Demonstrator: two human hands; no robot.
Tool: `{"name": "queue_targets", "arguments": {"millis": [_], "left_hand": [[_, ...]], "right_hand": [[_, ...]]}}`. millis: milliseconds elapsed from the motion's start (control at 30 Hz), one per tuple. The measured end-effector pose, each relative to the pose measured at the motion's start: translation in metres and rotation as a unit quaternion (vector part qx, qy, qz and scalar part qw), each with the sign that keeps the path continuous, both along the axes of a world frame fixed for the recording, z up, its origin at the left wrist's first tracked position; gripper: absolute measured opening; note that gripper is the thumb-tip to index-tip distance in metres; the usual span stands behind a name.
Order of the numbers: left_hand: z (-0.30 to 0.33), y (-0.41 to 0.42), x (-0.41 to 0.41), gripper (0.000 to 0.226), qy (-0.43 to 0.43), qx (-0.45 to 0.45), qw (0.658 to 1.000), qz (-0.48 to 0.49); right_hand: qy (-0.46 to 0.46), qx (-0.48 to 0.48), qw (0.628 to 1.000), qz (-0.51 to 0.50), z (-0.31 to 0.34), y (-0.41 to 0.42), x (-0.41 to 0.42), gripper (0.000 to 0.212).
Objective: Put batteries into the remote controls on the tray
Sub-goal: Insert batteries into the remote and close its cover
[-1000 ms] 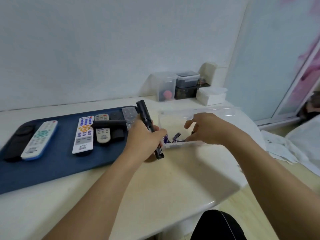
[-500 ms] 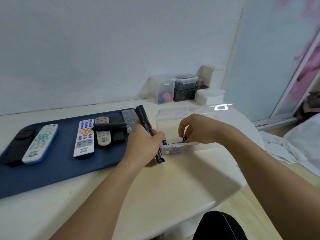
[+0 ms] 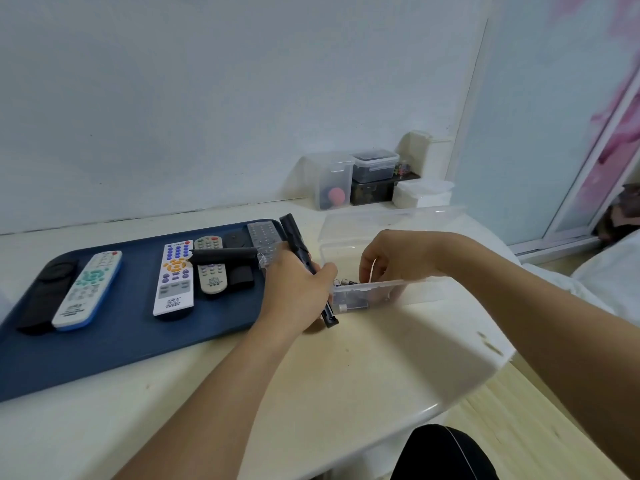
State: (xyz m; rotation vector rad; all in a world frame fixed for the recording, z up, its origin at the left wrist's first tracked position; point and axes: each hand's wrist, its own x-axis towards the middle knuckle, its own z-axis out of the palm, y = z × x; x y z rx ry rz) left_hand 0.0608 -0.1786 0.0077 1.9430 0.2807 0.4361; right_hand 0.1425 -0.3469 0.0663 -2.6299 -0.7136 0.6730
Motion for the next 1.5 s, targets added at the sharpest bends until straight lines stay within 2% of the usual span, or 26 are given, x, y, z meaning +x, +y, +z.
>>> {"name": "queue_targets", "arguments": {"millis": [100, 167, 433, 500, 567, 667, 767, 833, 933, 1000, 1067, 1133, 1233, 1300, 1333, 1500], "left_hand": [[0.000, 0.000, 0.000, 0.024, -0.004, 0.000, 1.000, 0.003], [-0.001, 0.000, 0.000, 0.024, -0.006, 0.002, 1.000, 0.003], [-0.004, 0.000, 0.003, 0.034, 0.013, -0.022, 1.000, -0.009], [-0.005, -0.001, 0.003, 0.037, 0.012, -0.022, 0.999, -0.020], [-0.006, -0.001, 0.005, 0.035, 0.007, -0.023, 0.999, -0.026], [-0.004, -0.003, 0.004, 0.037, 0.005, -0.025, 0.999, -0.027], [0.006, -0.002, 0.001, 0.035, -0.009, -0.081, 0.997, -0.017], [0.014, 0.005, -0.002, 0.038, -0.012, -0.202, 0.979, 0.001], [0.033, 0.028, -0.009, 0.048, -0.014, -0.426, 0.904, -0.020], [0.044, 0.048, -0.018, 0.046, -0.014, -0.499, 0.865, -0.041], [0.052, 0.073, -0.028, 0.046, -0.008, -0.506, 0.859, -0.072], [0.053, 0.094, -0.037, 0.051, 0.007, -0.483, 0.872, -0.080], [0.049, 0.115, -0.048, 0.042, 0.010, -0.472, 0.878, -0.073], [0.047, 0.126, -0.056, 0.037, -0.009, -0.479, 0.875, -0.066], [0.046, 0.133, -0.060, 0.038, -0.023, -0.482, 0.874, -0.061], [0.036, 0.166, -0.070, 0.034, -0.094, -0.478, 0.871, -0.061]], "right_hand": [[-0.013, -0.013, 1.000, -0.005, 0.000, 0.006, 0.002, 0.023], [-0.023, -0.021, 1.000, -0.005, 0.001, 0.009, 0.003, 0.020], [-0.131, -0.126, 0.981, 0.062, 0.007, 0.011, 0.009, 0.024], [-0.150, -0.119, 0.979, 0.065, 0.010, 0.003, 0.011, 0.023], [-0.149, -0.073, 0.985, 0.048, 0.011, -0.012, 0.016, 0.015], [-0.092, 0.067, 0.993, 0.002, 0.013, -0.029, 0.015, 0.014], [-0.031, 0.231, 0.972, -0.018, 0.013, -0.027, 0.000, 0.014], [0.006, 0.316, 0.949, -0.018, 0.013, -0.016, -0.012, 0.012], [0.062, 0.407, 0.911, -0.026, 0.009, 0.010, -0.027, 0.014], [0.098, 0.436, 0.894, -0.022, 0.005, 0.028, -0.035, 0.017], [0.144, 0.471, 0.870, -0.031, 0.002, 0.043, -0.040, 0.020], [0.209, 0.511, 0.831, -0.063, 0.000, 0.052, -0.045, 0.023], [0.302, 0.543, 0.781, -0.060, -0.005, 0.073, -0.059, 0.025], [0.312, 0.538, 0.782, -0.034, -0.009, 0.102, -0.073, 0.023], [0.297, 0.529, 0.795, -0.028, -0.011, 0.120, -0.079, 0.024], [0.145, 0.496, 0.856, -0.012, -0.013, 0.187, -0.080, 0.018]]}}
